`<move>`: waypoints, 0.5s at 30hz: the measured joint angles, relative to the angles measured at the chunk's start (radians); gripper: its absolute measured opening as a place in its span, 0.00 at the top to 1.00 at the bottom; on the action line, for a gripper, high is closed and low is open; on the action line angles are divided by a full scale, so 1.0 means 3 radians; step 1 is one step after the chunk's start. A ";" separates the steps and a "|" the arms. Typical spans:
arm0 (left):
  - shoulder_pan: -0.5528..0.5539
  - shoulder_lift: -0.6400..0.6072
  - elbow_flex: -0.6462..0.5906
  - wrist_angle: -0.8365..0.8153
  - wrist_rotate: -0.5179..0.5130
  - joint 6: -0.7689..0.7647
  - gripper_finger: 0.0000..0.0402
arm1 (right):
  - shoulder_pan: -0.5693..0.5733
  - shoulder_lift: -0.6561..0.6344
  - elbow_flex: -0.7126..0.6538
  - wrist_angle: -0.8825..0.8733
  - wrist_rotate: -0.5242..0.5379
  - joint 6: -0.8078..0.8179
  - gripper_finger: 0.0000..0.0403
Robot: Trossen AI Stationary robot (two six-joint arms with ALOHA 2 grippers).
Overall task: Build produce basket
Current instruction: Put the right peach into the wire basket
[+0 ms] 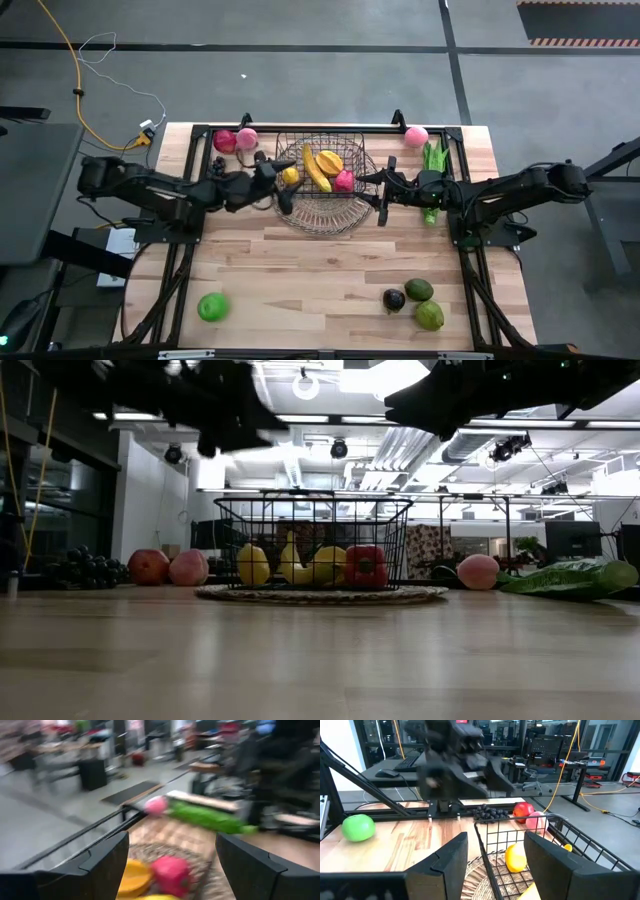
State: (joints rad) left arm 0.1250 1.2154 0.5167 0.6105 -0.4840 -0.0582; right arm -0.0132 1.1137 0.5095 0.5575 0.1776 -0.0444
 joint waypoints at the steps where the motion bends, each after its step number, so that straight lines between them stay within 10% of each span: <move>1: -0.0066 -0.0118 0.0000 -0.0045 0.0067 0.0058 0.29 | 0.0000 0.0000 0.0000 0.0001 0.0000 -0.0017 0.54; 15: -0.0417 -0.1706 -0.0935 0.0121 0.0441 0.0482 0.29 | 0.0000 -0.0014 0.0000 0.0118 0.0117 -0.0029 0.54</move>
State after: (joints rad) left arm -0.0002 0.7037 0.2361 0.6468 -0.3516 0.0864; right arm -0.0132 1.1095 0.5095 0.5928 0.2126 -0.0531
